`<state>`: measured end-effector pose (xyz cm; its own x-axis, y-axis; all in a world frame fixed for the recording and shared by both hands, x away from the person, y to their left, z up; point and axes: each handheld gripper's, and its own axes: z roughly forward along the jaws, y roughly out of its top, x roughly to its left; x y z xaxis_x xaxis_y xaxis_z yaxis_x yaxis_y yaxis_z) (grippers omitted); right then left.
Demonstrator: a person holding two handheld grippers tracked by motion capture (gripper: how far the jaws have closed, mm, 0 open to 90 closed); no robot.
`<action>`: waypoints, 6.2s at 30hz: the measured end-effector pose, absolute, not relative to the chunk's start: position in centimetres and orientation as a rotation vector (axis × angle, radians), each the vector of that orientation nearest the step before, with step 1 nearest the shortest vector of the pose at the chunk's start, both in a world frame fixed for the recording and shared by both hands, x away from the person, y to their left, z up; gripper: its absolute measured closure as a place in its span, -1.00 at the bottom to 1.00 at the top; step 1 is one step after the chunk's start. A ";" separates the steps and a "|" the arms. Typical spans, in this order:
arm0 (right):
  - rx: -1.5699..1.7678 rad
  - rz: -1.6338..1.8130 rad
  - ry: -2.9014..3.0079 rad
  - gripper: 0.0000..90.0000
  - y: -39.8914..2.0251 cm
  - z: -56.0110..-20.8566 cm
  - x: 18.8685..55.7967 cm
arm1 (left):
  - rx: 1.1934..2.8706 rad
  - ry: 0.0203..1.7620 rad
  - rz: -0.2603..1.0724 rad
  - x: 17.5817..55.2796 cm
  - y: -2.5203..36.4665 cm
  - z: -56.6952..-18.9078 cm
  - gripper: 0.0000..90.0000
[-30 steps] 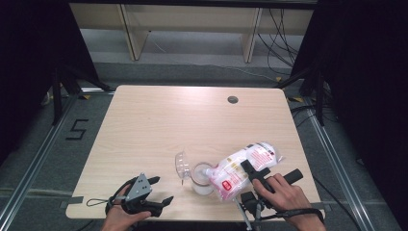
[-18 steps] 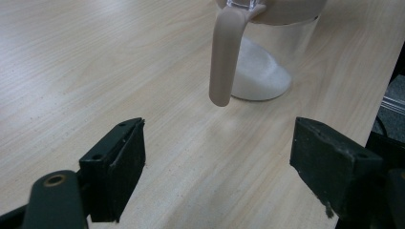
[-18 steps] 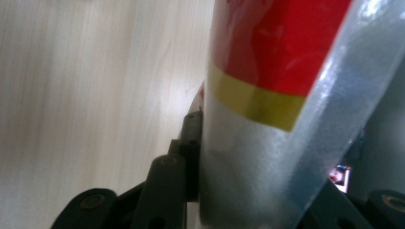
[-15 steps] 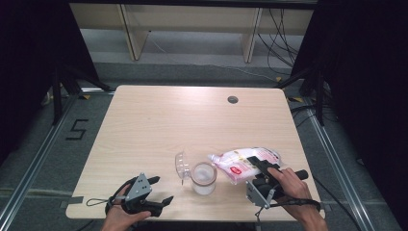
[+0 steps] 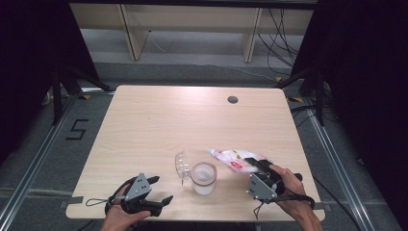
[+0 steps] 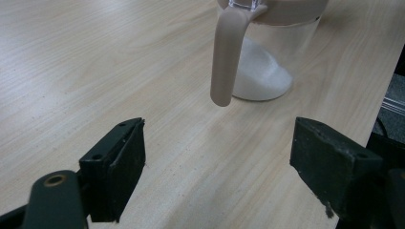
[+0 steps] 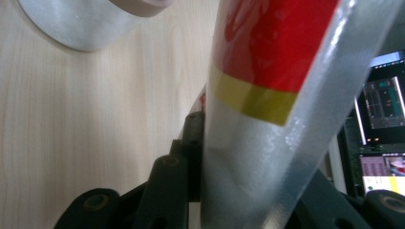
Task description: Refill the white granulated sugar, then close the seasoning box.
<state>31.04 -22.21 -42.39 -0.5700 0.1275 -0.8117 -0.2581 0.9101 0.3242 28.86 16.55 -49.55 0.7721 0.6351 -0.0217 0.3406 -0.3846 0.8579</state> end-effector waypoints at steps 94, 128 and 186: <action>0.932 1.258 1.910 -0.37 -30.8 -45.5 30.0 | 1.976 0.749 0.365 28.7 16.1 -49.6 -0.58; 1.098 1.151 1.968 -0.49 -31.8 -47.0 26.0 | 1.983 0.754 0.363 29.2 16.0 -49.3 -0.58; 1.074 1.082 2.013 -0.46 -31.7 -47.5 25.7 | 1.968 0.600 0.399 29.8 13.8 -45.1 0.99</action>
